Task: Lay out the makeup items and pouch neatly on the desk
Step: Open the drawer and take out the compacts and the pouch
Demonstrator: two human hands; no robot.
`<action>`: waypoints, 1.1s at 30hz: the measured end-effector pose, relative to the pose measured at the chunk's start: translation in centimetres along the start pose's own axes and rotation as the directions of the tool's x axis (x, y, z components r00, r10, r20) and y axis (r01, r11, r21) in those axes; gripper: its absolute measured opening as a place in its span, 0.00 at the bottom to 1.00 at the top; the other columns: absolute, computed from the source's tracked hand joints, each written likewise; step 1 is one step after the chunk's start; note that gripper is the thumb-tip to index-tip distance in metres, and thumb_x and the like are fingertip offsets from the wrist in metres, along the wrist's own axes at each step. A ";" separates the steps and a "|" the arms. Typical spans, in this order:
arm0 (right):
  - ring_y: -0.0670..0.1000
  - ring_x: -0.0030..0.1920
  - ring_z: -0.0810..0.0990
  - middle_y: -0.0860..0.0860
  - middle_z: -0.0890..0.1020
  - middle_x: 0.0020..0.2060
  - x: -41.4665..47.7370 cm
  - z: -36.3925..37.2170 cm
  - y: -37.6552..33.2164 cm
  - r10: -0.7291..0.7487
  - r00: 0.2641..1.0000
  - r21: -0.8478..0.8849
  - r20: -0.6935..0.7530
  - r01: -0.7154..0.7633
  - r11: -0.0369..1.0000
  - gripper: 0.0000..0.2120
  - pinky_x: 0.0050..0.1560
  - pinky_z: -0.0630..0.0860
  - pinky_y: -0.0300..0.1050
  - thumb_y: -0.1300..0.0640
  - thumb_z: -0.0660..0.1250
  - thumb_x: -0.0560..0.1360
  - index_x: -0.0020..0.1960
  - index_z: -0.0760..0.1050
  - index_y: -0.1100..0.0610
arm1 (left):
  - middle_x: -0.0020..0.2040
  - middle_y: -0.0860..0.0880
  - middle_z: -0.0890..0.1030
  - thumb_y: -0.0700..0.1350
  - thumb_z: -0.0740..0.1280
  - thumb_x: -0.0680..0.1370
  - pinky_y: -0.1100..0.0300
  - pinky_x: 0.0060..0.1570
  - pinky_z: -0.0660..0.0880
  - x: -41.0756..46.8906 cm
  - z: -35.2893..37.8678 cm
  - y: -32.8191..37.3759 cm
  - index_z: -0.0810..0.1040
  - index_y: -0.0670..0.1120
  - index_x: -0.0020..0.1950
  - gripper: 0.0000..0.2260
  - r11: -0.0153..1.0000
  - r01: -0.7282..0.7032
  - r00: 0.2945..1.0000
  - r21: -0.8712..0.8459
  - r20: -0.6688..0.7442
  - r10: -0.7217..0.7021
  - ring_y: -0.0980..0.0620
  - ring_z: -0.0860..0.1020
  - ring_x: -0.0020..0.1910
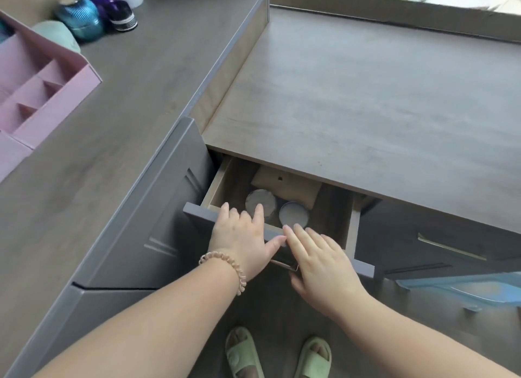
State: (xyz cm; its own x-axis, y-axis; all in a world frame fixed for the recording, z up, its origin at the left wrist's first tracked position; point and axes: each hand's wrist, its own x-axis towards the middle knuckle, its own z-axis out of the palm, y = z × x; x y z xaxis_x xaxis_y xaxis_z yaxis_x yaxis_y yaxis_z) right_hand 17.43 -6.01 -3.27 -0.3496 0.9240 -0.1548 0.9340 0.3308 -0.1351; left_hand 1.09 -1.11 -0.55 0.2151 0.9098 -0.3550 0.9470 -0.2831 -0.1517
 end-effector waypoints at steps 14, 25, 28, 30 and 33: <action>0.57 0.62 0.77 0.55 0.79 0.62 0.7 -1.6 -0.7 -0.138 0.990 -0.094 -0.031 0.134 0.986 0.22 0.61 0.72 0.53 0.50 0.66 0.72 0.64 0.74 0.54 | 0.76 0.40 0.58 0.56 0.53 0.79 0.32 0.68 0.46 -2.3 0.9 -0.6 0.45 0.49 0.77 0.30 0.993 0.102 0.978 0.064 0.176 -0.112 0.35 0.54 0.74; 0.63 0.74 0.54 0.57 0.50 0.76 6.9 5.1 -0.5 0.089 0.926 -0.152 0.368 -0.035 0.988 0.38 0.72 0.48 0.62 0.53 0.62 0.75 0.77 0.41 0.48 | 0.78 0.45 0.40 0.45 0.66 0.75 0.33 0.69 0.50 7.3 5.2 1.1 0.41 0.55 0.77 0.40 0.953 0.233 0.854 -0.193 0.510 -0.106 0.31 0.42 0.74; 0.61 0.71 0.59 0.58 0.53 0.76 7.2 6.0 -0.7 0.064 0.925 -0.151 0.375 -0.007 0.988 0.38 0.70 0.51 0.61 0.53 0.61 0.75 0.77 0.42 0.49 | 0.78 0.45 0.40 0.46 0.65 0.76 0.33 0.68 0.49 7.8 6.8 1.2 0.41 0.54 0.77 0.38 0.952 0.249 0.834 -0.179 0.539 -0.117 0.31 0.41 0.74; 0.60 0.70 0.61 0.58 0.56 0.75 7.2 6.2 -0.9 0.037 0.932 -0.130 0.360 0.010 0.991 0.34 0.70 0.52 0.61 0.53 0.58 0.77 0.77 0.44 0.51 | 0.78 0.44 0.41 0.47 0.61 0.79 0.33 0.68 0.52 8.0 7.2 1.4 0.43 0.54 0.77 0.33 0.956 0.236 0.845 -0.176 0.523 -0.112 0.29 0.44 0.73; 0.61 0.67 0.65 0.57 0.63 0.71 7.3 5.9 -1.0 0.023 0.949 -0.121 0.314 0.016 0.993 0.27 0.71 0.51 0.62 0.55 0.54 0.79 0.76 0.50 0.54 | 0.77 0.41 0.46 0.46 0.56 0.81 0.37 0.65 0.62 8.2 7.4 1.5 0.50 0.52 0.76 0.26 0.966 0.200 0.878 -0.164 0.468 -0.102 0.28 0.55 0.70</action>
State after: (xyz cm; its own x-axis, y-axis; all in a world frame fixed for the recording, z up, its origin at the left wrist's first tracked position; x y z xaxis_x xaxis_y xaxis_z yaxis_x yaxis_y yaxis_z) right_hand 13.49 -0.72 -10.01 -0.3335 0.8242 -0.4577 0.9304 0.3661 -0.0186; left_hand 2.55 3.68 -10.53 -0.0194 0.6854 -0.7279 0.9969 -0.0418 -0.0660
